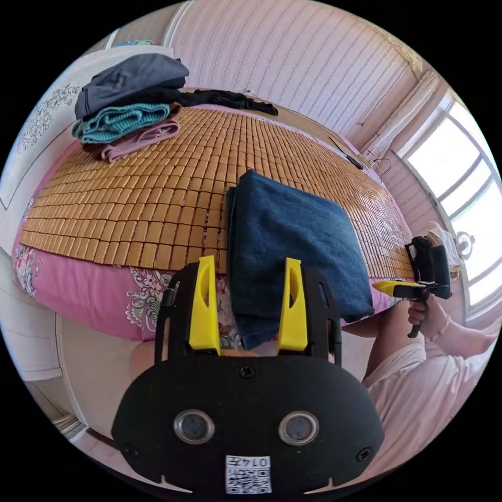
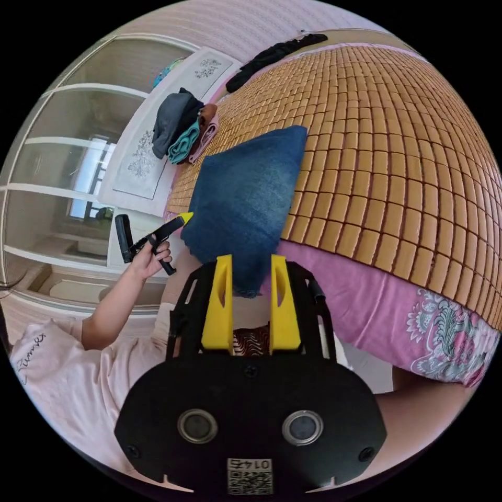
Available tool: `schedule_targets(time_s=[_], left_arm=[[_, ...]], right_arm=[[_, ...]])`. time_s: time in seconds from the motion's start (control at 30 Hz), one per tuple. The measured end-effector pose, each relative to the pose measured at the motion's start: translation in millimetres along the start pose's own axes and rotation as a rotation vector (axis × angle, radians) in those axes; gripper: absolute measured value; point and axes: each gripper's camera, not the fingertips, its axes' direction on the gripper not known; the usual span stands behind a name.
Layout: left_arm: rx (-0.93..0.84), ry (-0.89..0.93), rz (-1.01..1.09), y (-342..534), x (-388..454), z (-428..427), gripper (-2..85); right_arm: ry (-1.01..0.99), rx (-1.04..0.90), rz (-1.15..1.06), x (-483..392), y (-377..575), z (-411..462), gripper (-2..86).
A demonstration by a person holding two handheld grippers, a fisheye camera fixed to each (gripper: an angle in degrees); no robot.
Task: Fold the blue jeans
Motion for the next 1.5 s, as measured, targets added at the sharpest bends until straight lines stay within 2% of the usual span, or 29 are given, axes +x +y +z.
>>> schedule_targets(time_s=[0.07,0.13,0.23,0.33,0.43,0.6,0.8,0.97,1.1,1.23,1.37,1.5], left_arm=[[-0.083,0.084,-0.066,-14.3,-15.0,21.7,16.4],[-0.122,0.183,-0.093,-24.5,-24.2,32.8,15.3],[-0.167,0.249,-0.106,-40.4,-35.5,44.3,14.3],[-0.193,0.243,-0.088,-55.1,-33.3,52.1,13.7],[-0.227,0.217,-0.075,-71.2,-28.6,57.9,13.6],[-0.286,0.216,-0.078,-95.3,-27.5,68.8,13.0],[-0.379,0.121,-0.022,-130.6,2.2,79.4,10.8],[-0.510,0.110,0.207,-175.3,112.1,125.4,8.9],[-0.487,0.212,0.285,-207.4,195.8,168.4,8.7],[-0.419,0.350,0.310,-254.0,299.1,231.5,8.8],[-0.387,0.482,0.322,-303.6,424.8,294.2,8.4],[-0.359,0.631,0.332,-320.4,473.9,296.5,6.0]], right_arm=[[0.014,-0.008,0.111,28.1,-12.9,3.2,17.0],[-0.071,-0.035,0.147,39.1,-21.7,11.6,16.9],[-0.028,-0.090,0.138,41.9,-31.3,11.3,13.7],[-0.192,-0.100,0.033,36.3,-38.0,6.7,8.2],[-0.096,-0.108,0.002,27.3,-44.8,13.3,8.9],[-0.097,-0.101,0.031,21.1,-53.1,17.1,8.2],[-0.130,-0.138,-0.059,24.3,-74.8,-2.3,1.8],[0.102,-0.022,-0.084,68.3,-97.1,-79.9,1.1],[0.300,0.077,-0.015,114.2,-108.4,-157.2,1.1],[0.461,0.282,0.064,136.8,-97.8,-243.2,1.4],[0.628,0.406,0.189,143.1,-96.3,-271.8,2.6],[0.654,0.423,0.173,142.2,-107.4,-265.9,3.9]])
